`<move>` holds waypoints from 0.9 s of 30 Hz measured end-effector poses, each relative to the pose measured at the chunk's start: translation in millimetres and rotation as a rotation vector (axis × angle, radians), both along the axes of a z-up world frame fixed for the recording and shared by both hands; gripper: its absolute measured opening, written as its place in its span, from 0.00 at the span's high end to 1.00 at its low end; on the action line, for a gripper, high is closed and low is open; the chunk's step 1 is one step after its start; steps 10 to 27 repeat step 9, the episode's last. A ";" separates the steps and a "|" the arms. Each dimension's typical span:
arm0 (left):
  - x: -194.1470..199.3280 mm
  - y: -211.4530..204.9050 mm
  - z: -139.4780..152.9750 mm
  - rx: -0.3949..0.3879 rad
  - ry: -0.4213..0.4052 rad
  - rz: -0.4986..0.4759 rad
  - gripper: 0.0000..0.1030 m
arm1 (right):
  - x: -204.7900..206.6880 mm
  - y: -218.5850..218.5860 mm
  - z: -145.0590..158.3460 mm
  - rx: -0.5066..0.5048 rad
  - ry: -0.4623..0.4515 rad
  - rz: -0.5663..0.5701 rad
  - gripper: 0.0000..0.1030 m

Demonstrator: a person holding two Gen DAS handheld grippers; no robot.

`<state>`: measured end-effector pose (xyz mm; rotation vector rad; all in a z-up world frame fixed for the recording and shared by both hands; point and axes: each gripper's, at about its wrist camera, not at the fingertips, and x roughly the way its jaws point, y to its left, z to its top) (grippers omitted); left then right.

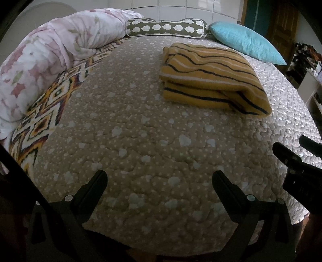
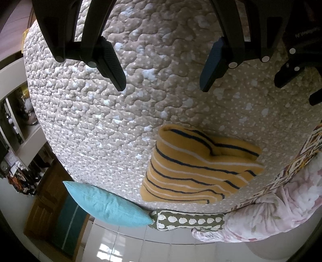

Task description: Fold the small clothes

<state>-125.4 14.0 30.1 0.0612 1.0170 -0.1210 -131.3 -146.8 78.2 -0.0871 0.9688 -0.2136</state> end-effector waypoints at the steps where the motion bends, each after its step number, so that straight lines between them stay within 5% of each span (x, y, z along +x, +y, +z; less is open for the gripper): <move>1: 1.3 0.4 0.6 -0.002 -0.001 0.002 0.00 | 1.0 -0.1 0.4 0.004 -0.001 0.000 0.23; 27: 6.6 3.5 4.9 -0.011 -0.015 0.016 0.00 | 5.9 -6.8 2.6 0.039 -0.011 -0.004 0.23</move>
